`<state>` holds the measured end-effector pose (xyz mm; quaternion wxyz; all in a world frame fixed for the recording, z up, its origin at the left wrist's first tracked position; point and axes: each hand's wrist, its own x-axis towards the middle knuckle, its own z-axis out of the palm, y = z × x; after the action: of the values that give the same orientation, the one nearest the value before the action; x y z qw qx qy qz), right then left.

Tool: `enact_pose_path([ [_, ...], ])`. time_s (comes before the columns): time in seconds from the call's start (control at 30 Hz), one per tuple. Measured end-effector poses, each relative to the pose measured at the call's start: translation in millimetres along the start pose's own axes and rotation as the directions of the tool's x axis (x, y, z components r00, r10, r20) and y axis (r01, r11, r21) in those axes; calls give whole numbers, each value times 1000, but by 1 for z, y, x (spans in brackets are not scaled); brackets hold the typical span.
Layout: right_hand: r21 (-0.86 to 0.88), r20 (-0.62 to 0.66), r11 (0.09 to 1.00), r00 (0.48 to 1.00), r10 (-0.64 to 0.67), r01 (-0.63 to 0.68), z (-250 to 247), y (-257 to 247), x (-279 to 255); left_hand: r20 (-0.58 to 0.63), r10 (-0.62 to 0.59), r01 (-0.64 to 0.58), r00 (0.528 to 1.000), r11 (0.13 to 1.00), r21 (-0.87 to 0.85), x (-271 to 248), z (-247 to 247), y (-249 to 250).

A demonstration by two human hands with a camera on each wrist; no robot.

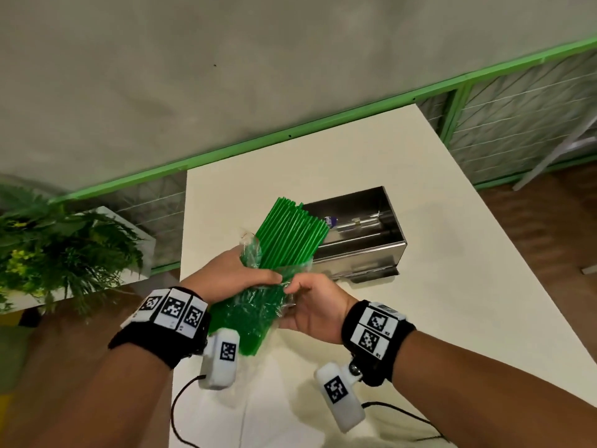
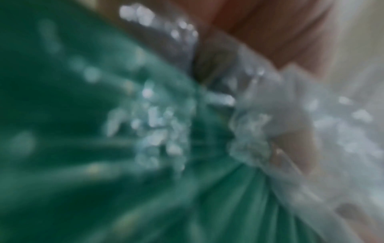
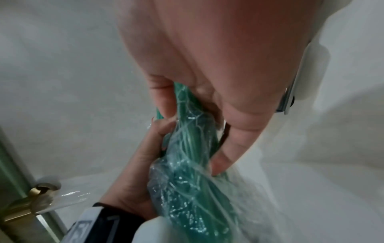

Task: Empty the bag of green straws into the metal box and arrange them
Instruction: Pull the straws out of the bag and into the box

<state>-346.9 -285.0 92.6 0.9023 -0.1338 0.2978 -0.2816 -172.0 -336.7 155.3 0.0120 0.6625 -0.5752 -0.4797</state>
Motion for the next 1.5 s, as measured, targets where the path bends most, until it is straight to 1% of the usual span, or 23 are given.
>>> enact_pose_path([
  [0.1, 66, -21, 996, 998, -52, 53, 6, 5, 9, -40, 15, -7, 999, 984, 177, 3, -16, 2],
  [0.23, 198, -95, 973, 990, -103, 120, 18, 10, 24, -124, 115, -45, 986, 885, 463, -3, -31, 16],
  [0.33, 251, -171, 954, 977, -126, 167, 22, 12, 27, -32, 202, -145, 979, 795, 589, -12, -26, 18],
  [0.4, 200, -229, 961, 962, -146, 194, 24, 11, 29, 5, 232, -182, 973, 749, 637, -11, -20, 12],
  [0.47, 140, -282, 969, 946, -159, 204, 27, 10, 31, -10, 233, -172, 972, 749, 640, -5, -15, 4],
  [0.6, 20, -361, 987, 922, -144, 162, 31, 10, 34, -29, 213, -163, 977, 821, 547, 8, -17, -4],
  [0.7, -134, -329, 985, 932, -150, 111, 31, 9, 26, -63, 204, -150, 977, 863, 483, 11, -19, -7],
  [0.77, -243, -335, 966, 927, -170, 90, 32, 9, 18, -69, 209, -153, 976, 869, 471, 11, -18, -7],
  [0.83, -417, -383, 908, 900, -210, 35, 33, 9, 10, -87, 218, -154, 972, 872, 465, 12, -15, -8],
  [0.87, -528, -400, 849, 885, -237, -11, 35, 9, 6, -100, 222, -151, 970, 870, 469, 14, -15, -9],
  [0.9, -655, -405, 753, 871, -277, -65, 36, 9, 0, -110, 225, -148, 968, 868, 474, 15, -14, -10],
  [0.93, -798, -389, 591, 852, -351, -121, 37, 8, -6, -123, 226, -144, 966, 869, 473, 16, -14, -11],
  [0.97, -917, -332, 360, 827, -454, -170, 40, 6, -14, -130, 223, -138, 966, 871, 471, 16, -13, -12],
  [1.0, -973, -228, 93, 790, -569, -213, 45, 5, -21, -130, 211, -126, 969, 872, 474, 16, -13, -12],
  [1.03, -959, -59, -167, 737, -673, -229, 51, 2, -26, -129, 203, -119, 971, 872, 476, 17, -13, -13],
  [1.07, -896, 155, -390, 674, -722, -212, 59, -1, -28, -133, 213, -123, 968, 864, 488, 19, -12, -14],
  [1.1, -808, 339, -558, 624, -704, -190, 68, -7, -26, -124, 242, -142, 962, 836, 530, 18, -11, -13],
  [1.13, -720, 443, -671, 627, -641, -177, 76, -14, -20, -92, 258, -153, 962, 785, 601, 18, -11, -11],
  [1.17, -646, 459, -743, 687, -563, -176, 82, -23, -12, -55, 264, -163, 963, 732, 662, 18, -11, -8],
  [1.23, -509, 341, -835, 841, -419, -209, 89, -41, 12, -16, 289, -180, 957, 637, 750, 20, -8, -6],
  [1.3, -410, 170, -879, 927, -335, -243, 85, -54, 34, -41, 298, -174, 954, 660, 731, 18, -6, -5],
  [1.4, -366, 33, -892, 954, -298, -266, 77, -65, 47, -87, 265, -169, 960, 803, 571, 18, -5, -14],
  [1.5, -351, 73, -905, 956, -285, -243, 72, -66, 46, -131, 292, -194, 947, 848, 493, 13, -6, -24],
])
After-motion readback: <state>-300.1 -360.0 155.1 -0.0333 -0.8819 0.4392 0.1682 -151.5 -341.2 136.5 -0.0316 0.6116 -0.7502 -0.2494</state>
